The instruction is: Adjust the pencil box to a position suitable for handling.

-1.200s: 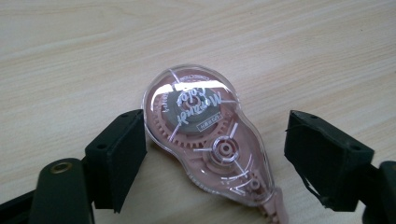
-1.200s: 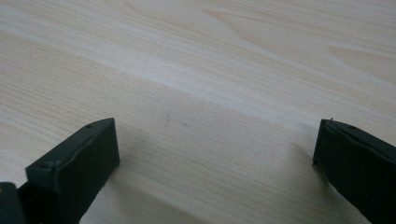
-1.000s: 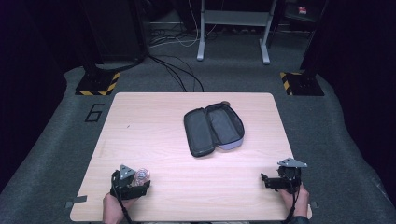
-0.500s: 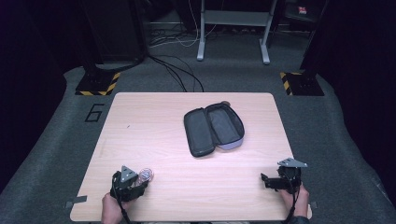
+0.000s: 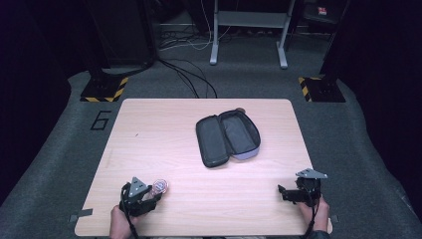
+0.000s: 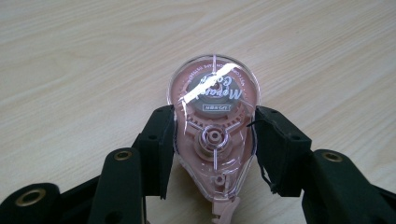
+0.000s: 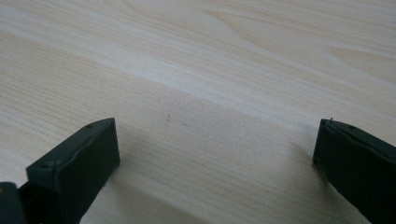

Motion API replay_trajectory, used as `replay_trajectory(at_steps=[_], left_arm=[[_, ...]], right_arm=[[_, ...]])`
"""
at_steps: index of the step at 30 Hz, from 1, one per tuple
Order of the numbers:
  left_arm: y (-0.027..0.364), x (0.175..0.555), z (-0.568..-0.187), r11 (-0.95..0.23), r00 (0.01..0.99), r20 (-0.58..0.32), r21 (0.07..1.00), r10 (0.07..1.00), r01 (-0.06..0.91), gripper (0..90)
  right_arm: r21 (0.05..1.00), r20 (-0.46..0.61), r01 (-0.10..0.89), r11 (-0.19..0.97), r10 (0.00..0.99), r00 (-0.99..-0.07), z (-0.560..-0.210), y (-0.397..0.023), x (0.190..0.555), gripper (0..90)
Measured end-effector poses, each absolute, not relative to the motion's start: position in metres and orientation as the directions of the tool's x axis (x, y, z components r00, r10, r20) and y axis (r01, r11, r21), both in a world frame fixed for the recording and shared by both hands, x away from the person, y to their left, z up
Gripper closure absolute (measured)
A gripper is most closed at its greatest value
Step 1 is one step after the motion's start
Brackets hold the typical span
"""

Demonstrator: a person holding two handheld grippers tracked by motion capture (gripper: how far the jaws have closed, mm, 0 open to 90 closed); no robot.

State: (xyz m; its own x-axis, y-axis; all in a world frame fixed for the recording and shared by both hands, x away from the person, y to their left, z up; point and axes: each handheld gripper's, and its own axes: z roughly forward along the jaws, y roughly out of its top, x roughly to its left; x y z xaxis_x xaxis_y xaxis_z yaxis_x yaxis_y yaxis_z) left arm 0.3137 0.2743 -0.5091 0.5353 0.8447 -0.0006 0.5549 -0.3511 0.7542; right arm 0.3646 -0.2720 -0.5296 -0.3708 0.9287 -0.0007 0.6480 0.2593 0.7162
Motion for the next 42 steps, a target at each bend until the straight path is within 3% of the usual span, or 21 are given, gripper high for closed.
replay_trajectory(at_steps=[18, 27, 30, 36, 37, 38, 39, 42], left_arm=[[0.224, 0.318, -0.511, -0.448, 0.696, 0.007, 0.770, 0.718, 0.455, 50.1], [0.193, 0.326, -0.520, -0.453, 0.713, -0.015, 0.763, 0.701, 0.461, 50.0], [0.188, 0.327, -0.522, -0.477, 0.707, 0.017, 0.750, 0.707, 0.458, 50.0], [0.190, 0.330, -0.524, -0.475, 0.717, -0.008, 0.743, 0.697, 0.470, 48.9], [0.190, 0.331, -0.523, -0.473, 0.718, -0.017, 0.742, 0.696, 0.476, 45.8], [0.190, 0.331, -0.523, -0.473, 0.718, -0.017, 0.742, 0.696, 0.476, 36.5], [0.191, 0.331, -0.522, -0.466, 0.713, -0.021, 0.743, 0.700, 0.479, 36.5], [0.200, 0.327, -0.511, -0.434, 0.690, -0.027, 0.760, 0.723, 0.484, 20.6]], right_arm=[[0.716, -0.002, 0.647, 0.261, 0.928, -0.372, -0.530, -0.272, 0.365, 0.0], [0.717, -0.002, 0.647, 0.261, 0.928, -0.372, -0.530, -0.272, 0.365, 0.0], [0.716, -0.002, 0.647, 0.261, 0.928, -0.372, -0.530, -0.272, 0.365, 0.0], [0.716, -0.002, 0.647, 0.261, 0.928, -0.372, -0.530, -0.272, 0.365, 0.0], [0.716, -0.002, 0.647, 0.261, 0.928, -0.372, -0.530, -0.272, 0.365, 0.0], [0.716, -0.002, 0.647, 0.261, 0.928, -0.372, -0.530, -0.272, 0.365, 0.0], [0.716, -0.002, 0.647, 0.261, 0.928, -0.372, -0.530, -0.272, 0.365, 0.0], [0.718, -0.002, 0.646, 0.260, 0.929, -0.371, -0.530, -0.272, 0.365, 0.0]])
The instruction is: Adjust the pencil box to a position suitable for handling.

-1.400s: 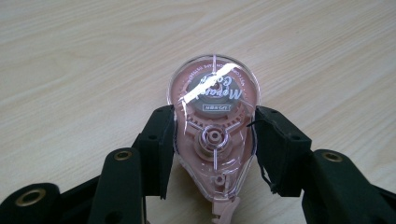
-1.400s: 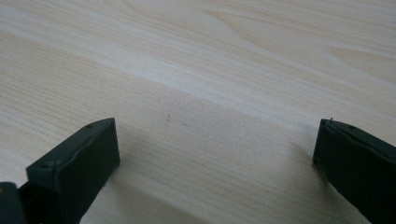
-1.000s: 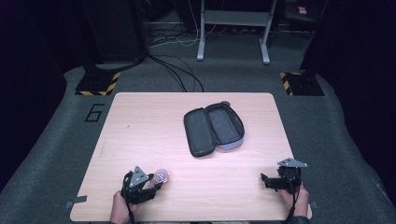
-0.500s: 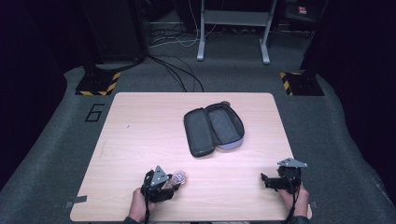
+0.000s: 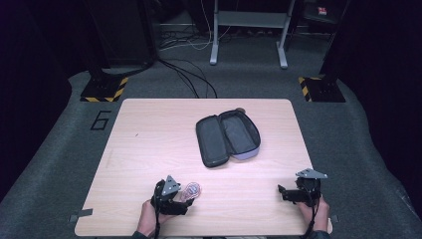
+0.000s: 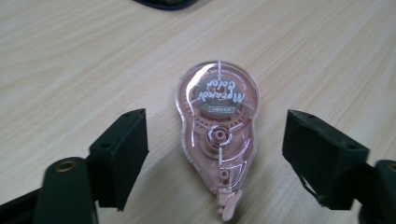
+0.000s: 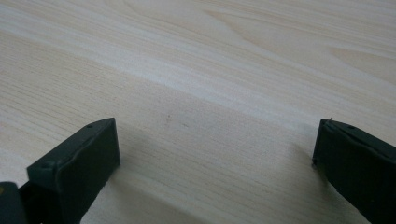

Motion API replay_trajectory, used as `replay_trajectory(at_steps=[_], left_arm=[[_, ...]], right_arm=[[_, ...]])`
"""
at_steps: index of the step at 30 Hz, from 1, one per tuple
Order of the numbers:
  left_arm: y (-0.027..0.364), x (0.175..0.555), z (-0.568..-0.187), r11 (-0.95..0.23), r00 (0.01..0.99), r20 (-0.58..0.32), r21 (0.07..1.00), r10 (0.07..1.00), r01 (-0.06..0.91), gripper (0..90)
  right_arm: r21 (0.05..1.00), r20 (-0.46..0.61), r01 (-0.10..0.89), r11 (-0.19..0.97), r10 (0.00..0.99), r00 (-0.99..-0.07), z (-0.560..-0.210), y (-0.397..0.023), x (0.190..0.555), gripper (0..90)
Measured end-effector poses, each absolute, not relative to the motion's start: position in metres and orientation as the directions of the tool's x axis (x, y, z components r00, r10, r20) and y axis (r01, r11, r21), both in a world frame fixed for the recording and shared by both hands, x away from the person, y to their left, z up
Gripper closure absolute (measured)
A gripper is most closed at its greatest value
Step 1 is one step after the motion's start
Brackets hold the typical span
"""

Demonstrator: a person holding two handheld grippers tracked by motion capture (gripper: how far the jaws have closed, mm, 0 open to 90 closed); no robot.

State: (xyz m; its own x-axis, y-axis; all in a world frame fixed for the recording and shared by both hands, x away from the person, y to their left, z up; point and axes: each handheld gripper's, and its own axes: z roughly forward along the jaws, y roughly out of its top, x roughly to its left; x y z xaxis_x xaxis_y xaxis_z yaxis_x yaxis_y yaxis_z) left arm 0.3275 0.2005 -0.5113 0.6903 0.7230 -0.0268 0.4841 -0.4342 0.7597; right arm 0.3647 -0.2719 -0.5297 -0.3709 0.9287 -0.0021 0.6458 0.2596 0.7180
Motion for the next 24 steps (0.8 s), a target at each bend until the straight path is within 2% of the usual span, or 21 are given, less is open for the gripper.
replay_trajectory(at_steps=[5, 9, 12, 15, 16, 22, 24], left_arm=[[0.220, 0.322, -0.501, -0.398, 0.653, -0.018, 0.779, 0.757, 0.483, 14.7], [0.250, 0.321, -0.497, -0.337, 0.579, -0.028, 0.790, 0.815, 0.512, 12.2], [0.284, 0.321, -0.504, -0.222, 0.464, -0.077, 0.803, 0.882, 0.554, 10.9], [0.299, 0.322, -0.510, -0.195, 0.410, -0.078, 0.790, 0.908, 0.582, 10.0], [0.311, 0.324, -0.519, -0.168, 0.343, -0.064, 0.779, 0.937, 0.604, 10.0], [0.325, 0.331, -0.530, -0.112, 0.241, -0.062, 0.757, 0.968, 0.643, 8.9], [0.326, 0.332, -0.530, -0.117, 0.240, -0.053, 0.757, 0.969, 0.643, 8.9]], right_arm=[[0.717, -0.002, 0.647, 0.261, 0.928, -0.372, -0.530, -0.272, 0.365, 0.0], [0.716, -0.002, 0.647, 0.261, 0.928, -0.372, -0.530, -0.272, 0.365, 0.0], [0.717, -0.002, 0.647, 0.261, 0.928, -0.372, -0.530, -0.272, 0.365, 0.0], [0.717, -0.002, 0.647, 0.261, 0.928, -0.372, -0.530, -0.272, 0.365, 0.0], [0.716, -0.002, 0.647, 0.261, 0.928, -0.373, -0.530, -0.272, 0.365, 0.0], [0.717, -0.002, 0.646, 0.261, 0.928, -0.372, -0.530, -0.272, 0.365, 0.0], [0.717, -0.002, 0.647, 0.261, 0.928, -0.372, -0.530, -0.272, 0.365, 0.0]])
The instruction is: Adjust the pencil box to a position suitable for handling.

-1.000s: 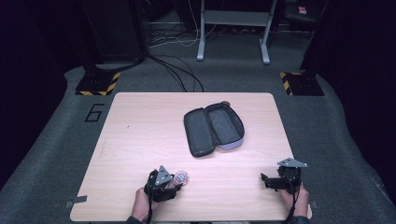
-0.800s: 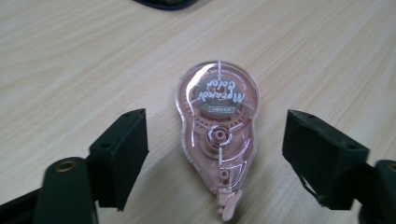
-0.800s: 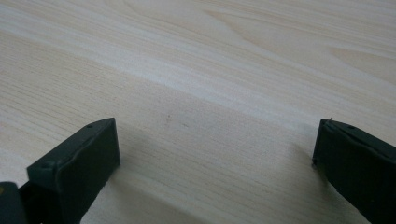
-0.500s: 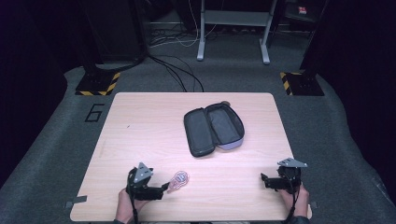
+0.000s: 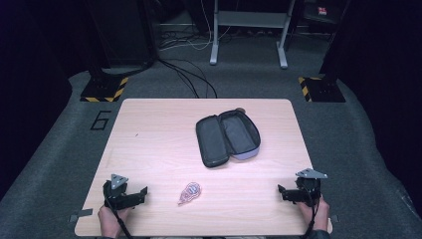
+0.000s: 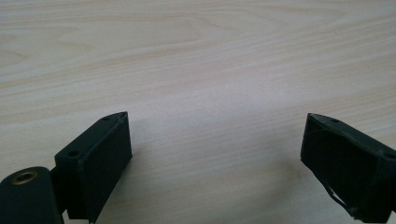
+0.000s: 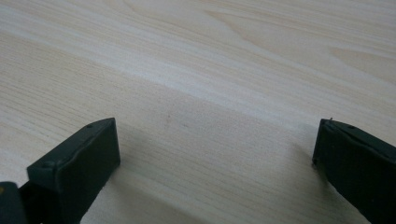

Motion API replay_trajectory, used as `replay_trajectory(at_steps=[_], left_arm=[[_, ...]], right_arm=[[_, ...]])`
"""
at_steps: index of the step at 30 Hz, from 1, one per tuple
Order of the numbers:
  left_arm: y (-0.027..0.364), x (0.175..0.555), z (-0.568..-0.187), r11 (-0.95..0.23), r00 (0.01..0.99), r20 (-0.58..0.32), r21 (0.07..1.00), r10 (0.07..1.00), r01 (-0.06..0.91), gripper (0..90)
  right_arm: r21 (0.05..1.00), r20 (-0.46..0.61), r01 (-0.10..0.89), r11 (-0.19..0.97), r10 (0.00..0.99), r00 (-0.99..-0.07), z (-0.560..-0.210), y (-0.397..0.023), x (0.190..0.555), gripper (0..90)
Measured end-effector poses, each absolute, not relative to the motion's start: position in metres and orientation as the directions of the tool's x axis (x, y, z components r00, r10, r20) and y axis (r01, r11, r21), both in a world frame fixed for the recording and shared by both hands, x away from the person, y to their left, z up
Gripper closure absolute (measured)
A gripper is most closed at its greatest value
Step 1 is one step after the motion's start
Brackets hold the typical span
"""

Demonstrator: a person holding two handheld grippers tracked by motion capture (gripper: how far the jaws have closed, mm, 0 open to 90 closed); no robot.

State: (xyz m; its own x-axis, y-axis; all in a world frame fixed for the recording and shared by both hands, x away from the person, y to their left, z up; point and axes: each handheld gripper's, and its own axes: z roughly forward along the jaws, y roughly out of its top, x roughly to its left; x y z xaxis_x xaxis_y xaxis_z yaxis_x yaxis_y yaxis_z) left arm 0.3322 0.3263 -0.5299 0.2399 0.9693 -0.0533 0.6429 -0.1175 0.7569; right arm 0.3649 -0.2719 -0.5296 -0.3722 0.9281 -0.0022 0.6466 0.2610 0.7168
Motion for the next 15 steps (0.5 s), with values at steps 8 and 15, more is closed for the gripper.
replay_trajectory(at_steps=[8, 15], left_arm=[[0.3261, 0.3404, -0.5304, -0.157, 0.229, 0.001, 0.730, 0.973, 0.665, 7.9], [0.3244, 0.3432, -0.5319, -0.146, 0.233, -0.013, 0.744, 0.973, 0.652, 7.9]], right_arm=[[0.717, -0.003, 0.647, 0.261, 0.929, -0.371, -0.5296, -0.2718, 0.3649, 0.0], [0.718, -0.002, 0.646, 0.259, 0.929, -0.370, -0.5296, -0.2718, 0.3652, 0.0]])
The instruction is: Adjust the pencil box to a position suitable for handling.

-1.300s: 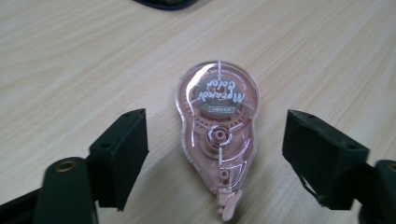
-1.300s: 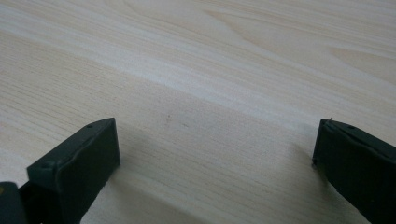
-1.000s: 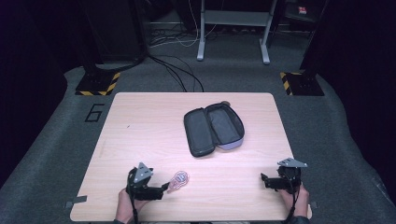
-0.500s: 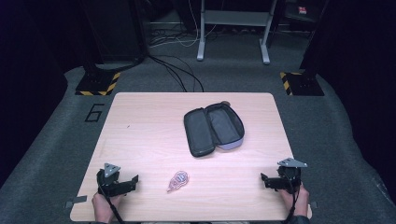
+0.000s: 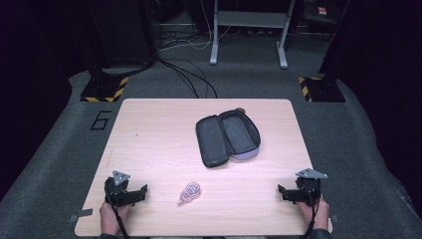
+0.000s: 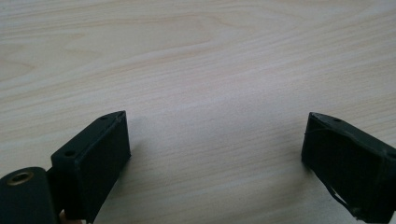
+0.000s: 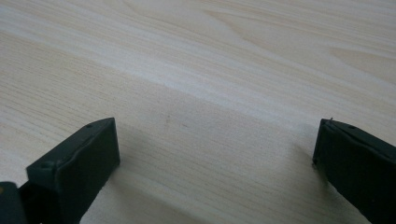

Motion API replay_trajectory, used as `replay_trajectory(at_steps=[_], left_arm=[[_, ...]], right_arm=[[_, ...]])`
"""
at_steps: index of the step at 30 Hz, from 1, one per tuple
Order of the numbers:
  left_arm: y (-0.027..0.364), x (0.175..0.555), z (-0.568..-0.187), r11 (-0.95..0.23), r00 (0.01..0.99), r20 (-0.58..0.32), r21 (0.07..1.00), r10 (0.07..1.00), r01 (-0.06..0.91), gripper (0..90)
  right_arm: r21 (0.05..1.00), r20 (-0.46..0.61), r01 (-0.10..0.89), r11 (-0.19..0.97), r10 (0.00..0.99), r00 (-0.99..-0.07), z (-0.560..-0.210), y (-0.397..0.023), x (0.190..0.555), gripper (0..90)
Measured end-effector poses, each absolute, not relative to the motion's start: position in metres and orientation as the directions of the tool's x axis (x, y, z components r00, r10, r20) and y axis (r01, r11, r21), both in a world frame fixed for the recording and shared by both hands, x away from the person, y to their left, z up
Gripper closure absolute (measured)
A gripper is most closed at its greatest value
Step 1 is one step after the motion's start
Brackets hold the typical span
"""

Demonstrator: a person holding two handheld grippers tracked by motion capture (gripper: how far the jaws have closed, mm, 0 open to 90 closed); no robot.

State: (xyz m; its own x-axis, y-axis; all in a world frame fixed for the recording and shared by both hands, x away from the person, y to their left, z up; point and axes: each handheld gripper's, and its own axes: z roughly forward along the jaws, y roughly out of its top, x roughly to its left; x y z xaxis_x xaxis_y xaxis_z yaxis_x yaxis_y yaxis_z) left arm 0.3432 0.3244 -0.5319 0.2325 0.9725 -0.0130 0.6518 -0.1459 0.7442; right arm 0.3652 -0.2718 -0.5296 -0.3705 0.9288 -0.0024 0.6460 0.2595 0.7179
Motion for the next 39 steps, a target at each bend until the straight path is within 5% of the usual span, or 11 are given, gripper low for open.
replay_trajectory(at_steps=[11, 29, 39], left_arm=[[0.326, 0.344, -0.531, -0.170, 0.262, -0.009, 0.739, 0.965, 0.652, 8.4], [0.325, 0.344, -0.532, -0.168, 0.254, -0.002, 0.742, 0.967, 0.648, 8.1], [0.325, 0.344, -0.532, -0.165, 0.249, -0.001, 0.747, 0.969, 0.644, 8.0]], right_arm=[[0.715, 0.014, 0.668, 0.206, 0.951, -0.308, -0.515, -0.271, 0.368, 2.7], [0.728, 0.082, 0.657, 0.198, 0.925, -0.370, -0.471, -0.239, 0.423, 7.7], [0.731, 0.146, 0.663, 0.163, 0.911, -0.385, -0.467, -0.209, 0.468, 22.5]])
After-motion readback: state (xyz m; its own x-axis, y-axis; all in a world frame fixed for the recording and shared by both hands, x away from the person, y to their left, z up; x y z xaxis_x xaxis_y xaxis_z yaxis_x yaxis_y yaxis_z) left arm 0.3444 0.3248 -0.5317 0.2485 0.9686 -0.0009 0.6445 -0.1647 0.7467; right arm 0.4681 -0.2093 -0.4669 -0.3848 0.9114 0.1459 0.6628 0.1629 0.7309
